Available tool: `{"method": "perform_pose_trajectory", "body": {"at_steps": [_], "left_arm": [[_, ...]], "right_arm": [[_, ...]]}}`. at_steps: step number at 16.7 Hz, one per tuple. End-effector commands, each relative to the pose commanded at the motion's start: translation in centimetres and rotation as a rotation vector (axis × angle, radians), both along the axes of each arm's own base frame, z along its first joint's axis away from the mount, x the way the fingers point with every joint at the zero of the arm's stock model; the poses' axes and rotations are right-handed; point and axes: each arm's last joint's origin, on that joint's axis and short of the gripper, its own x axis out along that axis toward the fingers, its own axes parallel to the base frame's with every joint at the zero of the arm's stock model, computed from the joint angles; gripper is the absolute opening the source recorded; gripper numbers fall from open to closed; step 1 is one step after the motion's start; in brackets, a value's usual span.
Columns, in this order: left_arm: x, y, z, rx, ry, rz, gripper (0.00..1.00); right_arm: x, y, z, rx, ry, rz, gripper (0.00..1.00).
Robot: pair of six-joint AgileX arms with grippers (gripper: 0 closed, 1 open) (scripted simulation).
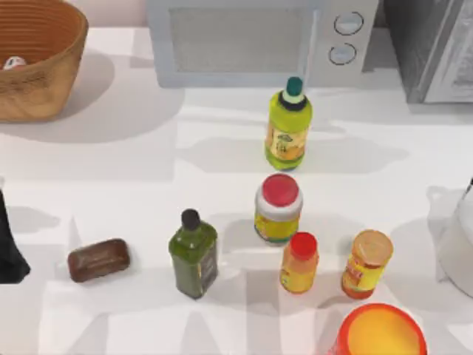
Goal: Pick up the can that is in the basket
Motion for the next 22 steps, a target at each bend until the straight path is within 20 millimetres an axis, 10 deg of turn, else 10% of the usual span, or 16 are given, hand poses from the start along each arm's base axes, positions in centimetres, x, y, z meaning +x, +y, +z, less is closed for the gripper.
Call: {"method": "perform_pose_trajectory", "body": {"at_steps": [6, 12, 18, 22], "left_arm": [[0.1, 0.1, 1.9, 0.003, 0.047, 0.010, 1.00], [3.2, 0.4, 9.2, 0.012, 0.269, 0.011, 1.00], [13.2, 1.2, 16.0, 0.017, 0.592, -0.008, 1.00], [22.6, 2.3, 16.7, 0.012, 0.808, -0.023, 1.00]], "right_arm": [[0.0, 0.0, 0.0, 0.000, 0.000, 0.000, 1.00], [0.0, 0.0, 0.0, 0.000, 0.000, 0.000, 1.00], [0.0, 0.0, 0.0, 0.000, 0.000, 0.000, 1.00], [0.0, 0.0, 0.0, 0.000, 0.000, 0.000, 1.00]]}}
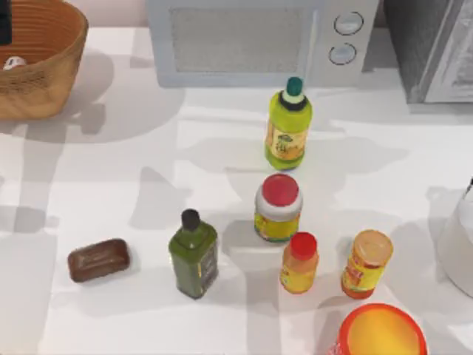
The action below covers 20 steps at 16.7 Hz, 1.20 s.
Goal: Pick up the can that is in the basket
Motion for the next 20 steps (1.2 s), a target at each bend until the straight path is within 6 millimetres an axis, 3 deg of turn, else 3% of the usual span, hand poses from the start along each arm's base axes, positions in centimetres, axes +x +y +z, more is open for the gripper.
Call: {"method": "perform_pose_trajectory", "body": {"at_steps": [5, 9, 14, 20], "left_arm": [[10.6, 1.9, -4.0, -0.014, 0.228, -0.009, 1.00], [15.9, 3.5, -9.0, -0.027, 0.359, -0.010, 1.00], [18.7, 4.9, -13.5, -0.040, 0.450, -0.007, 1.00], [18.9, 5.0, -14.1, -0.041, 0.459, -0.006, 1.00]], "right_arm": [[0.0, 0.0, 0.0, 0.000, 0.000, 0.000, 1.00], [0.0, 0.0, 0.0, 0.000, 0.000, 0.000, 1.00], [0.0, 0.0, 0.0, 0.000, 0.000, 0.000, 1.00], [0.0, 0.0, 0.0, 0.000, 0.000, 0.000, 1.00]]}}
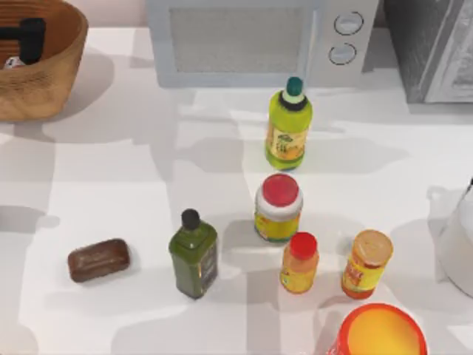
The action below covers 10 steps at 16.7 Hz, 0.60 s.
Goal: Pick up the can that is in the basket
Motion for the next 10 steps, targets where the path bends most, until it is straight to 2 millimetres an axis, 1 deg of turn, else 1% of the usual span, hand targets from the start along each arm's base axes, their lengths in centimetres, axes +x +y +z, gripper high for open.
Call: {"method": "perform_pose_trajectory", "body": {"at_steps": [2, 3, 8, 9, 10], "left_arm": [[0.1, -0.3, -0.2, 0.000, -0.001, -0.005, 1.00], [0.3, -0.3, -0.7, 0.000, 0.000, -0.002, 1.00], [1.7, -0.3, -5.1, 0.000, 0.000, 0.000, 1.00], [1.8, -0.3, -5.6, 0.000, 0.000, 0.000, 1.00], [1.8, -0.3, -5.7, 0.000, 0.000, 0.000, 1.00]], "right_arm": [[0.0, 0.0, 0.0, 0.000, 0.000, 0.000, 1.00], [0.0, 0.0, 0.0, 0.000, 0.000, 0.000, 1.00], [0.0, 0.0, 0.0, 0.000, 0.000, 0.000, 1.00], [0.0, 0.0, 0.0, 0.000, 0.000, 0.000, 1.00], [0.0, 0.0, 0.0, 0.000, 0.000, 0.000, 1.00]]}}
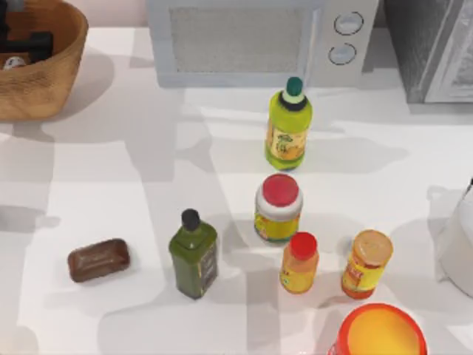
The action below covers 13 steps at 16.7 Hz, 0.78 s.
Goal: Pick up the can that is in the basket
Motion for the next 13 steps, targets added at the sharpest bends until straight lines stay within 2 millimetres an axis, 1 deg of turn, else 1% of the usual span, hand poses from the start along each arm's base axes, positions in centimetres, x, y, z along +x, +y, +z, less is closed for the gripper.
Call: {"method": "perform_pose_trajectory", "body": {"at_steps": [2, 13], "left_arm": [[0.00, 0.00, 0.00, 0.000, 0.000, 0.000, 1.00], [0.00, 0.00, 0.00, 0.000, 0.000, 0.000, 0.17]], "right_arm": [[0.00, 0.00, 0.00, 0.000, 0.000, 0.000, 1.00], [0.00, 0.00, 0.00, 0.000, 0.000, 0.000, 1.00]]}}
